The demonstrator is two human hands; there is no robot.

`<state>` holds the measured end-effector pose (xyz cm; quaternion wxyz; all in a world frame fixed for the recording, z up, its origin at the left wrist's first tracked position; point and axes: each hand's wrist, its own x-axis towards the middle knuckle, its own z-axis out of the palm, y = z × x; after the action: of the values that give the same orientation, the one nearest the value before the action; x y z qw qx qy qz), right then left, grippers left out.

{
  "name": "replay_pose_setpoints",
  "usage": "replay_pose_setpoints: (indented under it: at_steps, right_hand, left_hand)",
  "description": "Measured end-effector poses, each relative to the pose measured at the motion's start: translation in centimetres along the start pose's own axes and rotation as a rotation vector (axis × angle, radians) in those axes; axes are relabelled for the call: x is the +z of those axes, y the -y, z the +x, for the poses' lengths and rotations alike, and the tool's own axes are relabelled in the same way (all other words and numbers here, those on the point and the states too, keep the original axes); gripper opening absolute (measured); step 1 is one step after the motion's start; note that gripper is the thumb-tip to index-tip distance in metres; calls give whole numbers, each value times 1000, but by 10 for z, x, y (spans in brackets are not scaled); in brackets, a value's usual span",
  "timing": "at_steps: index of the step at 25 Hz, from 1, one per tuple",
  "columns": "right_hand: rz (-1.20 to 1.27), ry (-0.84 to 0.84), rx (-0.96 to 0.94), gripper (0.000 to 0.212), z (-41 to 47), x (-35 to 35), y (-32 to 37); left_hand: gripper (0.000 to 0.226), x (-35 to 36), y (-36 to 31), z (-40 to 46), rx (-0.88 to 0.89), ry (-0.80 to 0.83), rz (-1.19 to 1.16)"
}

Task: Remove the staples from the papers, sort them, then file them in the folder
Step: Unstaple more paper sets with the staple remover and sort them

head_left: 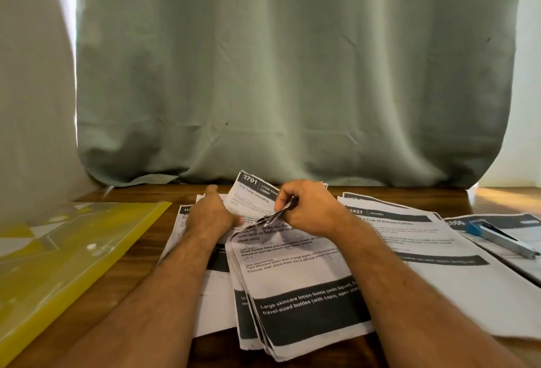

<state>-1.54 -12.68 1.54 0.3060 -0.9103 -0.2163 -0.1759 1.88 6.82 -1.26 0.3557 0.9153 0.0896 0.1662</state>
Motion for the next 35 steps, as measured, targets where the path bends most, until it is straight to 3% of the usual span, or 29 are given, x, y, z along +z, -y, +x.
replay_pose_setpoints:
  at_steps: [3,6,11,15,19,27,32,35]
  right_hand:
    - [11,8,-12,26,-1,1,1]
    - [20,-6,-24,26,-2,1,3]
    - [25,-13,-6,17,-2,1,5]
    - [38,-5,11,17,-2,1,5]
    - [43,-30,21,21,-2,-2,6]
    - [25,-269,16,26,0,-18,-1]
    - [-63,-441,40,24,5,-23,11]
    - [-118,-549,-36,25,21,-29,26]
  left_hand:
    - [31,-4,-1,-1,82,-88,-69]
    - [8,-6,-4,-1,109,-148,-143]
    - [22,-8,-2,4,97,-196,-186]
    - [9,-1,0,5,87,-186,-216]
    - [15,-4,1,9,148,-276,-283]
    - [17,-9,-2,7,202,-304,-427]
    - [14,-13,-4,3,212,-223,-478]
    - [15,-16,-6,3,162,-164,-641]
